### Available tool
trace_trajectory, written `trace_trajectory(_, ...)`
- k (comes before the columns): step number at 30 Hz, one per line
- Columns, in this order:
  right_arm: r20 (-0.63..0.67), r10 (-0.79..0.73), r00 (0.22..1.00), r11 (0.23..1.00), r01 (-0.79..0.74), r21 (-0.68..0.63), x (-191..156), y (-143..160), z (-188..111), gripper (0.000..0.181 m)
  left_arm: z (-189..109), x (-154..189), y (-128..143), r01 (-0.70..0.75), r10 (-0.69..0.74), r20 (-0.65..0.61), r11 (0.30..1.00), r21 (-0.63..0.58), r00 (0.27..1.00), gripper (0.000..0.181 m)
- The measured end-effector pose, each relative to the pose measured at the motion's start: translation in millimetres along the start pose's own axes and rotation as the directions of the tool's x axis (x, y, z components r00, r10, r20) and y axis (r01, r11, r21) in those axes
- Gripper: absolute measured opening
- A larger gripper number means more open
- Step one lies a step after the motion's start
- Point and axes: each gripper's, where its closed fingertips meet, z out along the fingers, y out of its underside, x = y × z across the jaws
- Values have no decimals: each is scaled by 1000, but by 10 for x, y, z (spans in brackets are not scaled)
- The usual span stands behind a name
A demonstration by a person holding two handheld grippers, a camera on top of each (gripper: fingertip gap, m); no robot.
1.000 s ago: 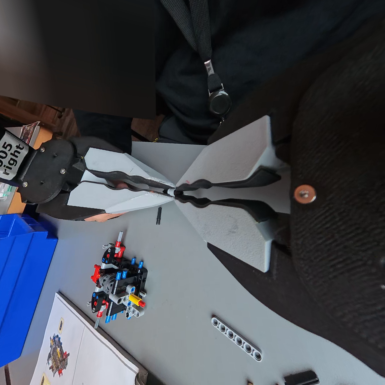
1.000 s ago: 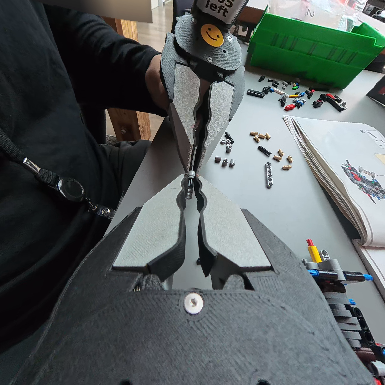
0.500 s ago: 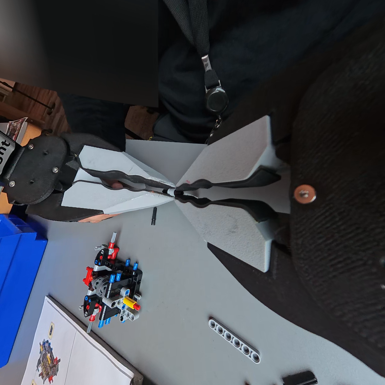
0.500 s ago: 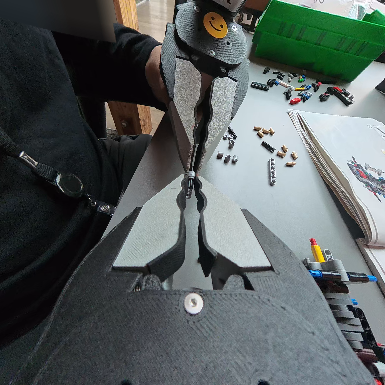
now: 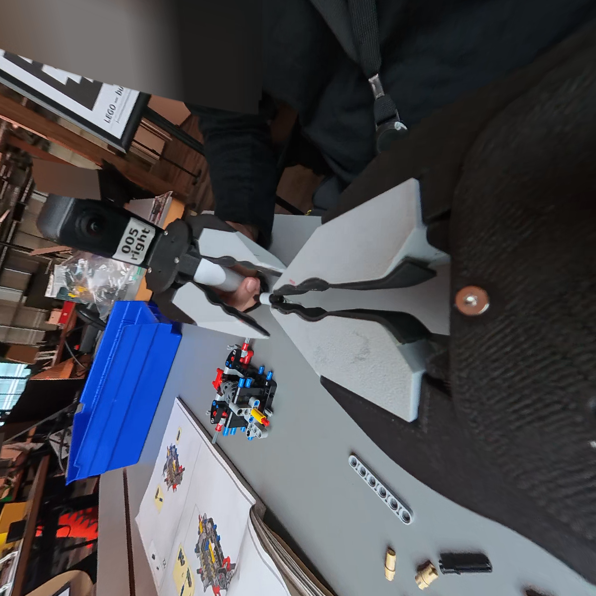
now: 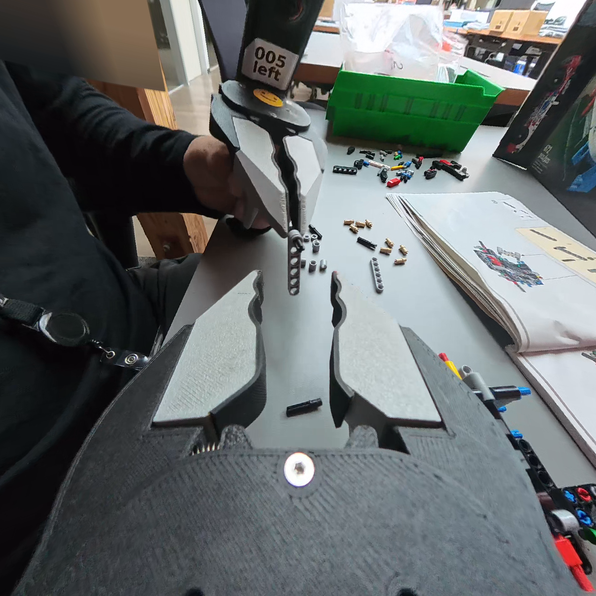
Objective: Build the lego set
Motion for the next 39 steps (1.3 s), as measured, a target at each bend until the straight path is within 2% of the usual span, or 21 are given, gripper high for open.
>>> trace_trajectory(2, 10, -12, 1000, 1000, 13, -27, -40, 27, 47, 38, 14, -5, -29, 14, -14, 0, 1000, 22, 1000, 2)
trace_trajectory(4, 15, -18, 1000, 999, 18, -43, -68, 39, 78, 11, 18, -43, -80, 41, -42, 16, 997, 61, 999, 2)
trace_trajectory(5, 2, -18, 1000, 998, 18, -53, -54, 51, 89, 8, 18, -58, -92, 64, -66, 15, 995, 73, 998, 1)
trace_trajectory(9, -49, 21, 999, 997, -25, -75, 42, 82, 98, 5, 8, -98, -86, 167, -165, -21, 983, 78, 986, 2)
trace_trajectory(12, -59, 49, 997, 997, -53, -59, 79, 70, 65, 4, -49, -165, -52, 191, -191, -7, 980, 57, 982, 7)
trace_trajectory(15, -79, 52, 995, 995, -58, -82, 114, 111, 48, 4, -95, -224, 11, 159, -159, 34, 987, 6, 987, 21)
trace_trajectory(19, -68, 13, 998, 975, -28, -220, 72, 292, 81, 4, -48, -203, 163, 64, -56, 63, 988, -138, 996, 35)
trace_trajectory(22, -28, -6, 1000, 958, -2, -285, -25, 339, 105, 4, 40, -91, 233, 30, -27, 21, 982, -187, 999, 31)
trace_trajectory(27, 19, -21, 1000, 932, 26, -362, -133, 410, 102, 4, 106, 2, 302, -24, 23, -11, 974, -226, 1000, 5)
trace_trajectory(33, 32, -29, 999, 928, 39, -370, -156, 406, 55, 5, 97, 31, 342, -56, 53, -18, 966, -254, 998, 5)
trace_trajectory(39, 14, -4, 1000, 950, 8, -313, -88, 322, -92, 5, 80, -3, 437, -71, 75, 1, 948, -311, 997, 5)
